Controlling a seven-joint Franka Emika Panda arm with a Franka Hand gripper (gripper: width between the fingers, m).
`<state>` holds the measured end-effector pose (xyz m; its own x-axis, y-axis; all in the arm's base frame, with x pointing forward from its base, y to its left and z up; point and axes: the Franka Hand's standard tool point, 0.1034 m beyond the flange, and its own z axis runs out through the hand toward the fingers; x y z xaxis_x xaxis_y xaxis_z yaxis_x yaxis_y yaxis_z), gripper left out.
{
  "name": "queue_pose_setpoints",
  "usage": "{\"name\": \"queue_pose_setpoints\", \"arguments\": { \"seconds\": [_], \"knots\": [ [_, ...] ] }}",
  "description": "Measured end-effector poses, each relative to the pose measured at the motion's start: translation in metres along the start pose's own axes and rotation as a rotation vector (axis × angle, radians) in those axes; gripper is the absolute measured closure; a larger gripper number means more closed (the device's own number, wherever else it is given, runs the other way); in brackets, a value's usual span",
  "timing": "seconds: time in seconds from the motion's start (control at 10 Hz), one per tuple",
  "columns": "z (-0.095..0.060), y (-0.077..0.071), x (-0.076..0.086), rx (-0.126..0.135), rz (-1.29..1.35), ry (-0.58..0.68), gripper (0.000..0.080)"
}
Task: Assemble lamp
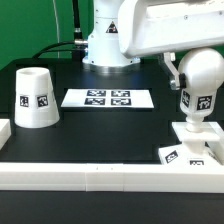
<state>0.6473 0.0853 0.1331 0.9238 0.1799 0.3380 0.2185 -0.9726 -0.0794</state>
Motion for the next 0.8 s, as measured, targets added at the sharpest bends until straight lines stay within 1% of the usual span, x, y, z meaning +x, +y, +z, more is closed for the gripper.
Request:
{"name": "queue_pose_setpoints", "arguments": {
  "seconds": [0.4, 0.6, 0.7, 0.8],
  "knots": [
    [0.01, -0.004, -0.008, 0.001, -0.004, -0.007, 0.0223],
    [0.011, -0.002, -0.008, -0.016, -0.006, 0.034, 0.0223],
    [0.013, -0.001, -0.012, -0.023, -0.006, 0.046, 0.0223],
    [0.014, -0.002, -0.013, -0.03, -0.008, 0.065, 0.0223]
  ]
}}
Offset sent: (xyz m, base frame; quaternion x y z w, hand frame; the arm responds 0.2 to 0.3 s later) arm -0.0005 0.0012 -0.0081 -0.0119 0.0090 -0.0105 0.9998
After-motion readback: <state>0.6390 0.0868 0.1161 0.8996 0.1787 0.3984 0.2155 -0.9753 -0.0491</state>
